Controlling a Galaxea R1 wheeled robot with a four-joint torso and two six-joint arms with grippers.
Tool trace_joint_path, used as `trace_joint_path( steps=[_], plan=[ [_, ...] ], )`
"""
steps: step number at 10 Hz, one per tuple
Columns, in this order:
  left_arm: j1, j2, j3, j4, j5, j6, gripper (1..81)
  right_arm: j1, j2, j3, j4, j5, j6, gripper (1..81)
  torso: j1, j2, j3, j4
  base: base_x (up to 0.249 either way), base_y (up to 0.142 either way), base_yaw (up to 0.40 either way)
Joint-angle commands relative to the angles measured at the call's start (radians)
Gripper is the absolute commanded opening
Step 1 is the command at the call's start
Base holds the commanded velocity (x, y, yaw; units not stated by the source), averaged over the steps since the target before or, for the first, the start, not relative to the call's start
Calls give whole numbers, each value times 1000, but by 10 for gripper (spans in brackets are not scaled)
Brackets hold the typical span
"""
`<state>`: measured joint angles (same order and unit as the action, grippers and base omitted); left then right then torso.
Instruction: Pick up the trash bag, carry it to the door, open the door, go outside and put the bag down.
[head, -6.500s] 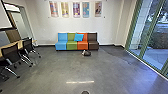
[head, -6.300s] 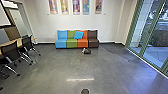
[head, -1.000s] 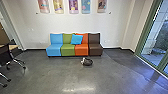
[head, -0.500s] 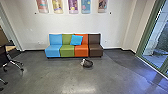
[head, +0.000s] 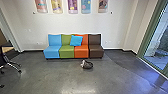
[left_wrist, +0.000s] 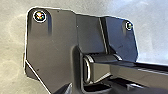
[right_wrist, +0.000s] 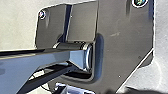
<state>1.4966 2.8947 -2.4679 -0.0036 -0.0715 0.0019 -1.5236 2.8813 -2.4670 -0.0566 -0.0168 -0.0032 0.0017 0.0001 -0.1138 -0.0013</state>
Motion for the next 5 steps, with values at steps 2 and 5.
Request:
trace_joint_path(
  steps=[2,5],
  plan=[
    [-37,-9,9,-1,56,4,811,41,-12,13,-3,-58,-3,811,0,0,0,0,173,0,0],
    [-37,-9,9,-1,56,4,811,41,-12,13,-2,-58,-3,811,0,0,0,0,173,0,0]
  ],
)
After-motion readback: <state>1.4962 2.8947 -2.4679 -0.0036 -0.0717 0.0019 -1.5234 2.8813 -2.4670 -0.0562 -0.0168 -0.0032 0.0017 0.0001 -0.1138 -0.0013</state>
